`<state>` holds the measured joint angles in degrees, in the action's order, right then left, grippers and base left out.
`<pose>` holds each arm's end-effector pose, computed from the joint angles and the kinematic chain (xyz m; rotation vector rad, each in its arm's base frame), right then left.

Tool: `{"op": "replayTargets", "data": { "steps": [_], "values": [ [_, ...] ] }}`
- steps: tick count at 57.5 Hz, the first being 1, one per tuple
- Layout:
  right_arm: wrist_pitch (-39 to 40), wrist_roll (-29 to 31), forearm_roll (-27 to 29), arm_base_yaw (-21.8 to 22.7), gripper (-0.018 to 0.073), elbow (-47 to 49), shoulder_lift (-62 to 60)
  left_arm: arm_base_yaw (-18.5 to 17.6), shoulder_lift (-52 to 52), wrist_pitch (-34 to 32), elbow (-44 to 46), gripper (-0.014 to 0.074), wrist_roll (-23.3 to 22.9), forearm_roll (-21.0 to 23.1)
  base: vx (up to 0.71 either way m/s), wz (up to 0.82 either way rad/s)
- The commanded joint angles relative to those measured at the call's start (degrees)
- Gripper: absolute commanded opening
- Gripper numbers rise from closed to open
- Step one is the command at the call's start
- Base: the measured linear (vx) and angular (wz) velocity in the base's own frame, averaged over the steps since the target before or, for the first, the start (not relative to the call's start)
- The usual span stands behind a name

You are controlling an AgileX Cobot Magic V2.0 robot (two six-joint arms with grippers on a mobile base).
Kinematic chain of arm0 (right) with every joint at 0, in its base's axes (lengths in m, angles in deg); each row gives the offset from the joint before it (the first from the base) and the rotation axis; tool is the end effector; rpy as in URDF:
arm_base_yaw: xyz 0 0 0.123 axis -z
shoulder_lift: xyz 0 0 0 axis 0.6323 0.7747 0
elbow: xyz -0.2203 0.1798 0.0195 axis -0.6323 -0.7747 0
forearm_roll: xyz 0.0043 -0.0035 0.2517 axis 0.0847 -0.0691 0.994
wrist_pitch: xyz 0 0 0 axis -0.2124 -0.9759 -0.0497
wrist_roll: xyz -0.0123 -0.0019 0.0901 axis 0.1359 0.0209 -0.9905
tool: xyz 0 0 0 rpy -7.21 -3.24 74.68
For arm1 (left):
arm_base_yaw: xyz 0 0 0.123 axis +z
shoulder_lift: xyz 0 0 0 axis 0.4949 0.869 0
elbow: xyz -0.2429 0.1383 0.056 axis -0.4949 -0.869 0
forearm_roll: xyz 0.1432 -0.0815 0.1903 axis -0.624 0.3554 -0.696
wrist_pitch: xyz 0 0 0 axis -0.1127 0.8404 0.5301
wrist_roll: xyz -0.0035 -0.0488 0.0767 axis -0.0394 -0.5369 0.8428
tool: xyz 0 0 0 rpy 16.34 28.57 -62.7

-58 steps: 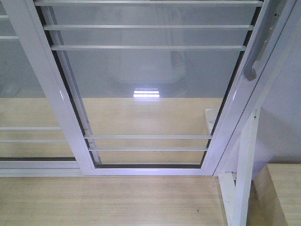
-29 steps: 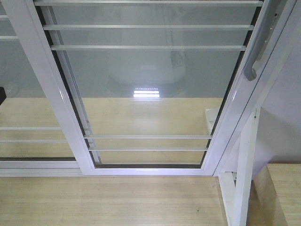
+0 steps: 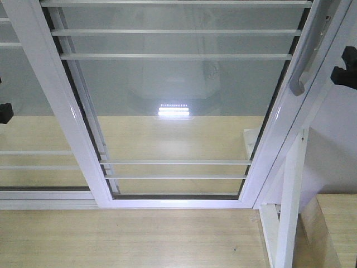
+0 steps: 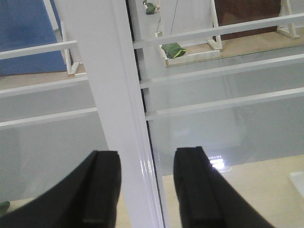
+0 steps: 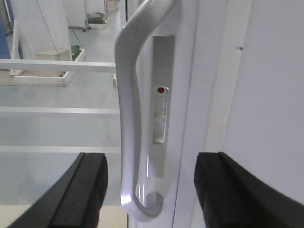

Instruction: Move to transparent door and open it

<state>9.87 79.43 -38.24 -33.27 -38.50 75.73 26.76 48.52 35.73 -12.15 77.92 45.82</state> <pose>0.2651 -0.0208 0.2823 -0.0087 1.7112 -0.0491 0.1924 -0.0100 0.3014 0.1541 1.7584 0.0489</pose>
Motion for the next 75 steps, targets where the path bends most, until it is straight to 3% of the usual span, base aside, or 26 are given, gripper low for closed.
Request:
{"op": "replayTargets", "data": {
  "steps": [1, 54, 62, 75],
  "values": [
    [11.2, -0.9, -3.4, 0.2, 0.0487, 2.7, 2.3, -0.2, -0.3, -5.2, 2.1, 0.0418, -0.1, 0.2, 0.0, 0.0],
    [12.1, -5.0, -3.5, -0.7, 0.0463, 28.1, 27.8, -0.2, -0.3, -5.1, 2.1, 0.0418, -0.1, 0.2, 0.0, 0.0],
    [12.1, -5.0, -3.5, -0.7, 0.04, 29.8, 29.2, -0.2, -0.3, -5.1, 2.1, 0.0418, -0.1, 0.2, 0.0, 0.0],
    [12.3, -5.5, -3.6, -1.9, 0.0225, 30.8, 29.6, -0.2, -0.3, -5.1, 2.1, 0.0418, -0.1, 0.2, 0.0, 0.0]
  ]
}}
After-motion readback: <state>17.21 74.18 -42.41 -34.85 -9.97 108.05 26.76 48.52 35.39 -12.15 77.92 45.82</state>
